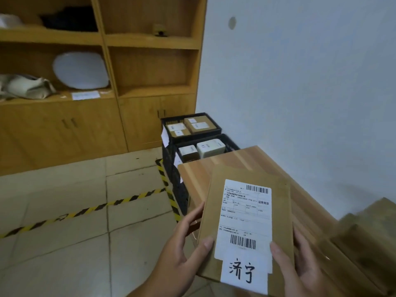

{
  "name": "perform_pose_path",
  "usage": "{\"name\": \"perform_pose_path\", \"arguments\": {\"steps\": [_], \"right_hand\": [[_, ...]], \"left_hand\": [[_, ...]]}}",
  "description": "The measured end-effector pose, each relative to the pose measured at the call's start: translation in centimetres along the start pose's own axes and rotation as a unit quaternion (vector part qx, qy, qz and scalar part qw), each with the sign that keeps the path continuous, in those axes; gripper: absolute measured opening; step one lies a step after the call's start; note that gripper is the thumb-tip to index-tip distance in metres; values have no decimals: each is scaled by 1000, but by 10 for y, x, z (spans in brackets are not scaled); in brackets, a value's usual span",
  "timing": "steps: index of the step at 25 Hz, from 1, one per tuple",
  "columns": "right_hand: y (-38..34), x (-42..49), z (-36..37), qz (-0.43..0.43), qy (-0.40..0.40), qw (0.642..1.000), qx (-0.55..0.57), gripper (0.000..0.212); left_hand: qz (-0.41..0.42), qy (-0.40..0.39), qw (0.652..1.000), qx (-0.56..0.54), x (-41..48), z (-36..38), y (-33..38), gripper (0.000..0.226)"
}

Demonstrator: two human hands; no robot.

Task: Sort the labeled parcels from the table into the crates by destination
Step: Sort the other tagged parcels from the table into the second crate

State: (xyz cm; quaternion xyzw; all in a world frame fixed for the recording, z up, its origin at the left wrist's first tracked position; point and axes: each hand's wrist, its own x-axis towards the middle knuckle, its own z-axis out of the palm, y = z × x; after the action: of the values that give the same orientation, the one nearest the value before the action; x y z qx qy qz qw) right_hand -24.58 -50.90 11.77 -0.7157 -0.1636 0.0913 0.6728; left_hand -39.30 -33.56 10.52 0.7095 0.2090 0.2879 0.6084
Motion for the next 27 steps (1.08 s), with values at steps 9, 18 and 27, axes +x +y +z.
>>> {"name": "perform_pose_path", "arguments": {"steps": [9,18,27], "right_hand": [[12,55,117,46,-43,998,18,60],[32,197,221,116,-80,987,76,55],[35,301,298,172,-113,976,68,60]], "left_hand": [[-48,46,998,17,72,-82,-43,54],[-98,79,989,79,231,-130,-66,52],[-126,83,986,71,373,-172,-93,49]]}}
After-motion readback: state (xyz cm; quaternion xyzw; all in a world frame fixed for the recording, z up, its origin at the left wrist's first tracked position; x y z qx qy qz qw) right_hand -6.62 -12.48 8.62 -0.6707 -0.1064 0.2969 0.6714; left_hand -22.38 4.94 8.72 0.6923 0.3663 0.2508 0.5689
